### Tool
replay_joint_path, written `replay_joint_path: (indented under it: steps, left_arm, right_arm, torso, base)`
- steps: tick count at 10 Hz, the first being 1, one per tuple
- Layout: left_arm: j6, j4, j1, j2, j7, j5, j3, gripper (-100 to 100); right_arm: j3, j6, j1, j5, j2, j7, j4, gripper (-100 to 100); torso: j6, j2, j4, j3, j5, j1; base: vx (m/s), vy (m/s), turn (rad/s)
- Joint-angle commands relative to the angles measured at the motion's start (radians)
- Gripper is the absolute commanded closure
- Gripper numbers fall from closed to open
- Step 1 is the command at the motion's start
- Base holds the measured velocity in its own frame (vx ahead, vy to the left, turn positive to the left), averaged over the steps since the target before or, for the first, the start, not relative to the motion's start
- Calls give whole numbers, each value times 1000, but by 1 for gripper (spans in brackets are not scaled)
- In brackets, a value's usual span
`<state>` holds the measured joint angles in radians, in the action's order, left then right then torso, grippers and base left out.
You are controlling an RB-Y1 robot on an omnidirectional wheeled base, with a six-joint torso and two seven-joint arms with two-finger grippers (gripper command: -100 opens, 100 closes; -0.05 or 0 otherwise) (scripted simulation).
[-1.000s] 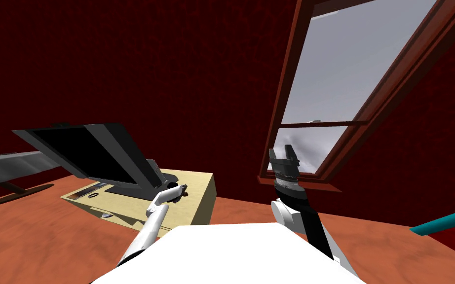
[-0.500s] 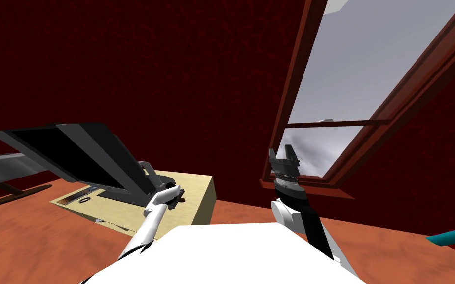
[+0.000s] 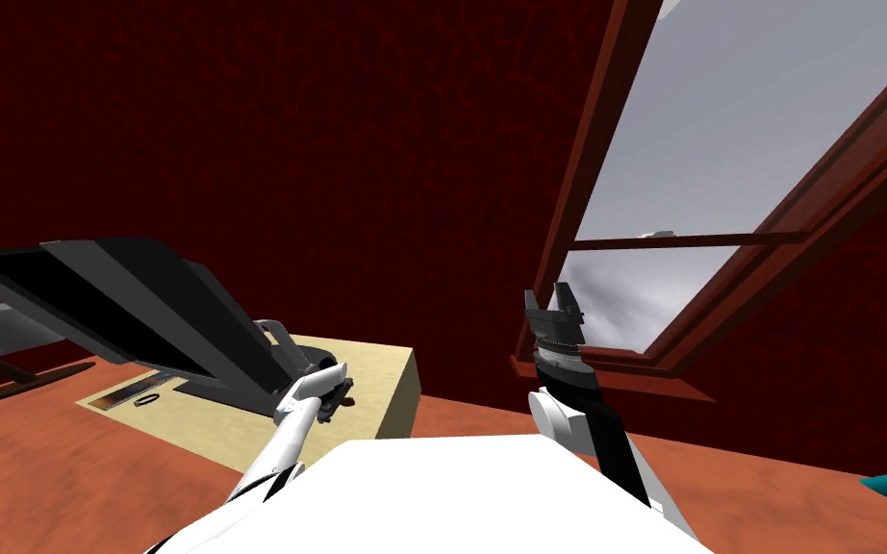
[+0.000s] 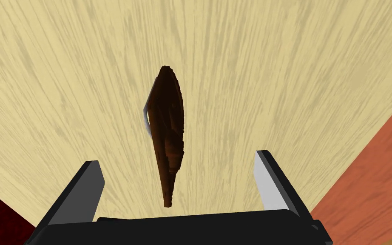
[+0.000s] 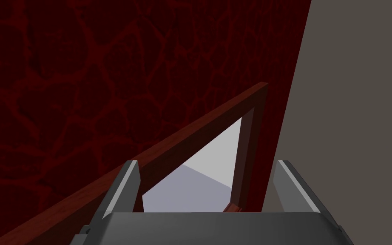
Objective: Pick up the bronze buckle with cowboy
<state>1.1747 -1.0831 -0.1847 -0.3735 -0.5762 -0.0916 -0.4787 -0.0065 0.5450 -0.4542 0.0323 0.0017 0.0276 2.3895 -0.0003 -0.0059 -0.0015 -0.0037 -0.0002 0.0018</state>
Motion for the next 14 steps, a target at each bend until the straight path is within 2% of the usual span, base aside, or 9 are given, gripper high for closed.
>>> replay_joint_path:
  steps: [1,4,5,6,8,9,11,12,14]
  left_arm:
    - [45,25,-10,-10,-5,12,-10,-100]
    - [60,51,-18,-21,-10,16,-17,-100]
    - [64,51,-18,-21,-10,17,-17,0]
    - [14,43,32,-71,31,-33,33,-100]
    - [12,43,57,-73,31,-72,35,-100]
    - [-29,36,107,-119,72,-111,82,-100]
    - [-40,36,133,-124,72,-160,87,-100]
    - [-85,28,177,-173,114,-196,133,-100]
    - [-92,28,209,-176,114,-248,138,-100]
  right_arm:
    - [0,0,0,0,0,0,0,0]
    - [0,0,0,0,0,0,0,0]
    - [0,0,0,0,0,0,0,0]
    - [0,0,0,0,0,0,0,0]
    - [0,0,0,0,0,0,0,0]
    - [0,0,0,0,0,0,0,0]
    - [0,0,0,0,0,0,0,0]
    - [0,0,0,0,0,0,0,0]
    - [0,0,0,0,0,0,0,0]
  torso:
    - [0,0,0,0,0,0]
    - [0,-1,0,0,0,0]
    - [0,2,0,1,0,0]
    - [0,4,1,2,0,0]
    - [0,5,1,3,0,-1]
    - [0,5,1,3,0,-1]
    - [0,5,1,3,0,-1]
    - [0,5,1,3,0,-1]
    - [0,5,1,3,0,-1]
  base:
    - [109,-13,3]
    - [75,-3,1]
    - [7,0,0]
    - [22,-18,-287]
    - [18,-10,-56]
    - [23,-24,-251]
    - [15,-9,-70]
    - [19,-22,-285]
    - [17,-7,-52]
